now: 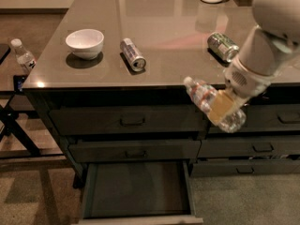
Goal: Place water bottle into bottom drawer
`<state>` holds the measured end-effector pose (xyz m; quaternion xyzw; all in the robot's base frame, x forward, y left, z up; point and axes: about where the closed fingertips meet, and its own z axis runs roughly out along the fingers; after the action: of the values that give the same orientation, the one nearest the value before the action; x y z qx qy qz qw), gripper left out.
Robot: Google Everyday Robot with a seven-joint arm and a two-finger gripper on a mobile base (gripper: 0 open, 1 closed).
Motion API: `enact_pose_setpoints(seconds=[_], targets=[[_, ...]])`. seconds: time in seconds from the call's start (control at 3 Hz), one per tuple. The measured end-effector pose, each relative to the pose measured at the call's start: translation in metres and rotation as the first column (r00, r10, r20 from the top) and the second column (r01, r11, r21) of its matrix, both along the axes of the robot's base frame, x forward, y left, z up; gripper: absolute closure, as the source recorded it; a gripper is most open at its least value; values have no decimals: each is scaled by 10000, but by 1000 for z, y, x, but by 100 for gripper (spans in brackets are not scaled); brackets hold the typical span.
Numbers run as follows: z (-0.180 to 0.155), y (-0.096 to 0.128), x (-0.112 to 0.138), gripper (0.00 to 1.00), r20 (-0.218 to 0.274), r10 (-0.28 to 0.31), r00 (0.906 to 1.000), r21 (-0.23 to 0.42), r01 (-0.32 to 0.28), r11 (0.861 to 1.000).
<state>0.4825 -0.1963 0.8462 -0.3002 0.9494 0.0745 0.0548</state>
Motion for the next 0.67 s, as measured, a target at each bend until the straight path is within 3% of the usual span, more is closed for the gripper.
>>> enact_pose_setpoints(seconds=[0.33,0.67], targets=[[-18,-8,-47,100,-666,-228,9975,-80,224,9997],[-19,-8,-47,100,-666,-229,9975,-80,224,9997]])
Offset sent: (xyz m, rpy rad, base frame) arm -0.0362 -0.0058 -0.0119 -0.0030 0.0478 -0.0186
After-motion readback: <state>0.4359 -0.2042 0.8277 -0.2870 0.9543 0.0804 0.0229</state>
